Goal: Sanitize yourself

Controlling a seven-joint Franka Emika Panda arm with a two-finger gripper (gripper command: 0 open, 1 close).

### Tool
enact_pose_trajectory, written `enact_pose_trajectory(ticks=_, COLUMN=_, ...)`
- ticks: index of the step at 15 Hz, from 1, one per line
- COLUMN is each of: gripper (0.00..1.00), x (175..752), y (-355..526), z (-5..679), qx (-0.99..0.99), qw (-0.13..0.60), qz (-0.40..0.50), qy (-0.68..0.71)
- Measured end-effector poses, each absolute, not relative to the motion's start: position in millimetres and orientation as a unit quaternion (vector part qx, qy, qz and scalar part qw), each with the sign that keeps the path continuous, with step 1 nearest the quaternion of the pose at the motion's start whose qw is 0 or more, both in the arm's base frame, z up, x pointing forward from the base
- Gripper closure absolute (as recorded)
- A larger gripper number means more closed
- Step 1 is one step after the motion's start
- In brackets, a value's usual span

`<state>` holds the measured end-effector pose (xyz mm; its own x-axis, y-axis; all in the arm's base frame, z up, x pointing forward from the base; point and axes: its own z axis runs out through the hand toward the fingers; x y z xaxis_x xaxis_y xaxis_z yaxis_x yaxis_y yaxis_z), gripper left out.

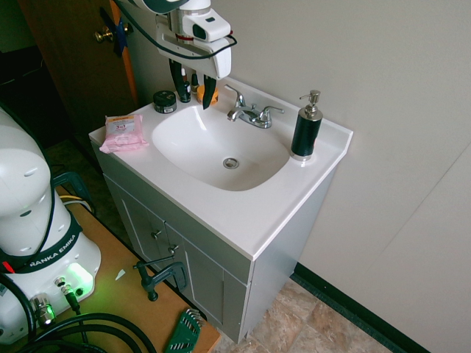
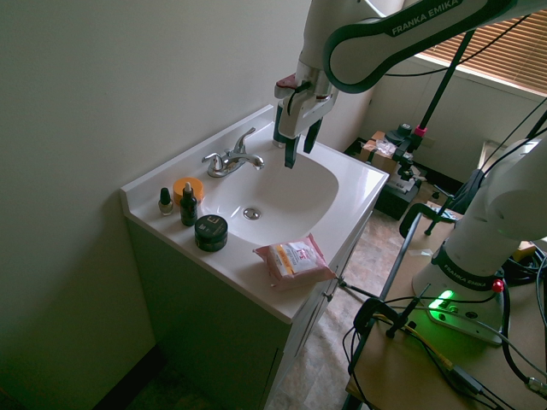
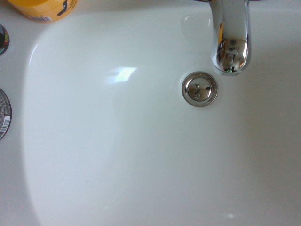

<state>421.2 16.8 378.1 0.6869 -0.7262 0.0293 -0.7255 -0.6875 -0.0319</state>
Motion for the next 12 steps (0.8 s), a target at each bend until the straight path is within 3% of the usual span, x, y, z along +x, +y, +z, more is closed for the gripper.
enact_pose_trajectory(ticks=4, gripper=0.00, x=429, y=11, z=382, qx=-0.912, qw=0.017, qz=-0.024, qy=0.410)
enact_pose_trajectory(ticks=7, gripper=0.00, x=480, y=-29, z=416, qx=-0.888, qw=0.042, qz=-0.050, qy=0.454)
enact_pose_trajectory(ticks=8, gripper=1.00, x=499, y=-49, z=425, qx=-0.879, qw=0.047, qz=-0.056, qy=0.471)
enact_pose_trajectory(ticks=12, gripper=1.00, x=562, y=-124, z=451, qx=-0.842, qw=0.067, qz=-0.064, qy=0.532)
